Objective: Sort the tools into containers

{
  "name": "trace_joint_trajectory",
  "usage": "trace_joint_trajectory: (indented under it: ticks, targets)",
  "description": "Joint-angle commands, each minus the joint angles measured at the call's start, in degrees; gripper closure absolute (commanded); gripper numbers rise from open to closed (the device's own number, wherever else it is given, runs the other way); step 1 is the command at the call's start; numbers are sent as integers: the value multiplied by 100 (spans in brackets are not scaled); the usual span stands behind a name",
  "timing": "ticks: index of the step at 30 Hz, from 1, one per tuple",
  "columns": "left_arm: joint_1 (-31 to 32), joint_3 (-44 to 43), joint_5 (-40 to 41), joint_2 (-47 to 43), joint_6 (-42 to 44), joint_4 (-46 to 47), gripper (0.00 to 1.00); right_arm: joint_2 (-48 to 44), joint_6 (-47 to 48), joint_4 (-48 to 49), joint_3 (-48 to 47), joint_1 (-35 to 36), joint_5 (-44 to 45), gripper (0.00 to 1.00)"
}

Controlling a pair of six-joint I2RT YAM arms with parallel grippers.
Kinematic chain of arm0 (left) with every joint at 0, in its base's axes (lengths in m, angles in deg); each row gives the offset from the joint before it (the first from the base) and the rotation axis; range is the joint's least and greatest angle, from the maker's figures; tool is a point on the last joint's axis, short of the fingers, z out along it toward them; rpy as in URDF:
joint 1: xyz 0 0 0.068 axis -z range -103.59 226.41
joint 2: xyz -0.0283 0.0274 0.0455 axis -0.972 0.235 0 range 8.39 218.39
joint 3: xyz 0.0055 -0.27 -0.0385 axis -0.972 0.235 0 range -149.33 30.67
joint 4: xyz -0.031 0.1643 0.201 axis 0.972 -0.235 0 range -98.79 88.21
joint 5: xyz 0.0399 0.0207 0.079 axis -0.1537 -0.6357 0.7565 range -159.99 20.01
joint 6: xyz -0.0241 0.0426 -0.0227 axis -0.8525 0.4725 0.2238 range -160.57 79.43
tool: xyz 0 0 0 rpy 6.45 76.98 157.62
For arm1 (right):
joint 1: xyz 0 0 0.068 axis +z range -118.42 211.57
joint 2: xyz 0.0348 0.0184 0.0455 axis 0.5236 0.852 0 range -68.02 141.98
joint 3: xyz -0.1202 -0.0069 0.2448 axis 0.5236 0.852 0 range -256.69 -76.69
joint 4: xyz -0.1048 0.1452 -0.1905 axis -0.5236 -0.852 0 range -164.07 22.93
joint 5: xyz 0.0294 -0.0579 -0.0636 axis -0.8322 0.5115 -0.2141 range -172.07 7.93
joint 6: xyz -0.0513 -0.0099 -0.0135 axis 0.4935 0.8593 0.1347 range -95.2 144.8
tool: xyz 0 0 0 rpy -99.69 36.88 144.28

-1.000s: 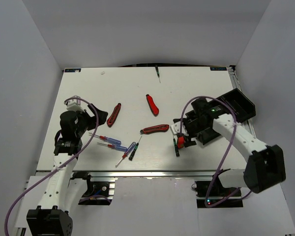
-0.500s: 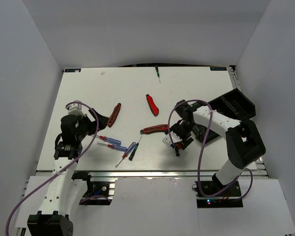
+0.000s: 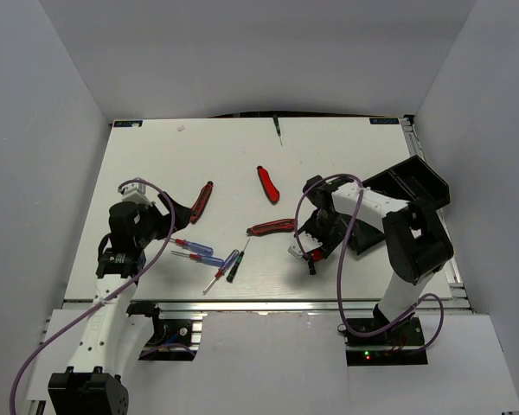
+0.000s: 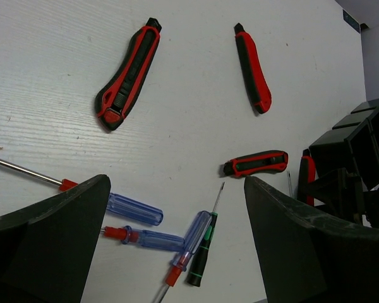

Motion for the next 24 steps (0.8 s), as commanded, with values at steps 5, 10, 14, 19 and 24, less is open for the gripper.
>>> trace_joint_trajectory:
  ticks: [5, 10, 14, 19, 24]
  targets:
    - [3, -20, -487, 108, -10, 158, 2, 243, 782, 336, 182, -31, 247, 40]
    - [3, -99, -1068, 381, 7, 273, 2, 296, 755, 494, 226, -39, 142, 57]
    - [3, -99, -1358, 513, 7, 387, 2, 199, 764, 565, 191, -39, -68, 71]
    - [3, -108, -1622, 750, 16, 440, 2, -56, 545, 354, -195, -39, -822, 78]
    - [3, -82, -1868, 1031, 69, 449, 2, -310, -455, 187, -775, -39, -1755, 83]
